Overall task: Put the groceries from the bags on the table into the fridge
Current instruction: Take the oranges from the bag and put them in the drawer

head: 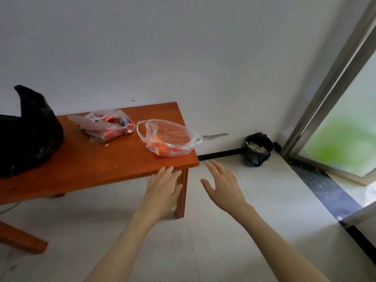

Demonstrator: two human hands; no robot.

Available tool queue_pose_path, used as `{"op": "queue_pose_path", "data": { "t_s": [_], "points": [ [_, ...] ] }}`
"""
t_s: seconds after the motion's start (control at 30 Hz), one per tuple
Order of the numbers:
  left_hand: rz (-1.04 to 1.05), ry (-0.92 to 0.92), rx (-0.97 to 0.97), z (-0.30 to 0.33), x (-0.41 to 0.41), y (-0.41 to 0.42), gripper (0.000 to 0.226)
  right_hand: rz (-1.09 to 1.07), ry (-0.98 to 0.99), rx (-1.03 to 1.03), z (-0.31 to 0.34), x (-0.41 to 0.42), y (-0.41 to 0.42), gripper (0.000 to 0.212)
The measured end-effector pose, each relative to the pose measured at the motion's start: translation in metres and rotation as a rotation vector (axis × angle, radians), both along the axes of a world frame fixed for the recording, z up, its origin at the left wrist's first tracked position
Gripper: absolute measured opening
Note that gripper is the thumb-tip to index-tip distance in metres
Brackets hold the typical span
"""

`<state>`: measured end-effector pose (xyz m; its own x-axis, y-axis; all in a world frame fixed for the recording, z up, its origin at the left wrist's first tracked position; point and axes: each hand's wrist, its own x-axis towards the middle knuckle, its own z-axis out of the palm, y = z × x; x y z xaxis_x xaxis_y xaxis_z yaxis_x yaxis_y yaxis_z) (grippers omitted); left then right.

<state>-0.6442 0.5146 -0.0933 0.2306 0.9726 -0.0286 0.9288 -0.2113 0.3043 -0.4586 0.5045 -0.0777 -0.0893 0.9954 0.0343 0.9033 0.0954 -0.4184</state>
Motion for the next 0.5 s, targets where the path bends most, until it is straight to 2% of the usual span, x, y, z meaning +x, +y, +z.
{"op": "queue_pose_path", "data": {
  "t_s": [0.2,0.5],
  "points": [
    [-0.042,0.016,-0.136,-0.01,-0.031,0.084,0.045,0.05,0.02,-0.02,-0.015,-0.015,0.079,0.055],
    [-0.187,0.002,-0.088,-0.042,-0.086,0.236,0.041,-0.035,0.136,-0.105,-0.053,-0.067,0.201,0.046]
  ]
}}
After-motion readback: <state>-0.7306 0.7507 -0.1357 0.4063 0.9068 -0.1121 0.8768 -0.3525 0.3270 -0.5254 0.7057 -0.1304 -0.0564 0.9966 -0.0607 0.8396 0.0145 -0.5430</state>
